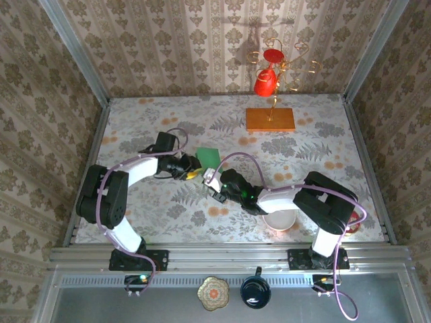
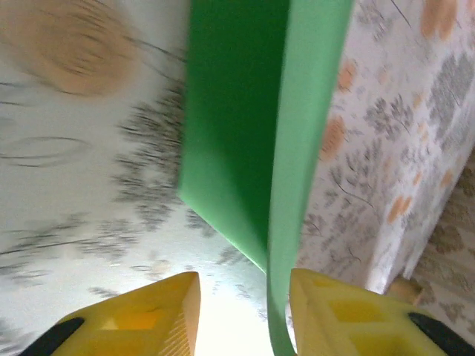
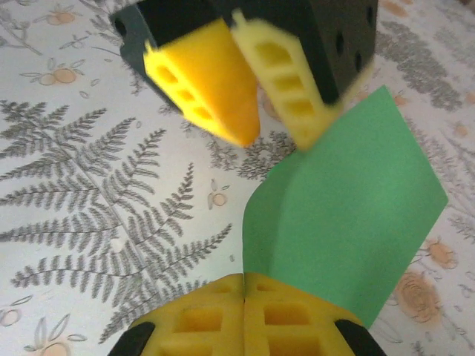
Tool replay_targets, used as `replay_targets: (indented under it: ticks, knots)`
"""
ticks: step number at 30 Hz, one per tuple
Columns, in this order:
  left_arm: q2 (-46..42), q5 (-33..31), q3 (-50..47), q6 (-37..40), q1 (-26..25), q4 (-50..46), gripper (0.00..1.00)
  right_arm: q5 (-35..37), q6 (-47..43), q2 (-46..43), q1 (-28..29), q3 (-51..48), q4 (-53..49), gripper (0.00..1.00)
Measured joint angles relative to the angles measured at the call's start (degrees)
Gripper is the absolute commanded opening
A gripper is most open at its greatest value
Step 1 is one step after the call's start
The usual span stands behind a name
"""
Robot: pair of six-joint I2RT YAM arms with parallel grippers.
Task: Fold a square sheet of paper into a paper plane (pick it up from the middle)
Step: Third fold the triangle at the center of the table.
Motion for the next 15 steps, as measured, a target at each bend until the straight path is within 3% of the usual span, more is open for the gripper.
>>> replay_targets:
  ticks: [5, 10, 15]
  knots:
    - [-4.4, -1.9, -0.2, 2.3, 3.0, -1.4, 0.44, -5.2, 3.9, -1.3, -0.1, 0.0, -5.6, 0.00]
    - [-5.1, -2.4, 2.1, 4.5, -0.6, -1.5, 0.42, -9.3, 8.5, -1.9, -0.2, 0.0, -9.5, 0.00]
    - [0.5, -2.4, 5.9, 6.3, -4.7, -1.8, 0.36, -12.7, 12.6, -2.3, -0.7, 0.0, -11.4, 0.00]
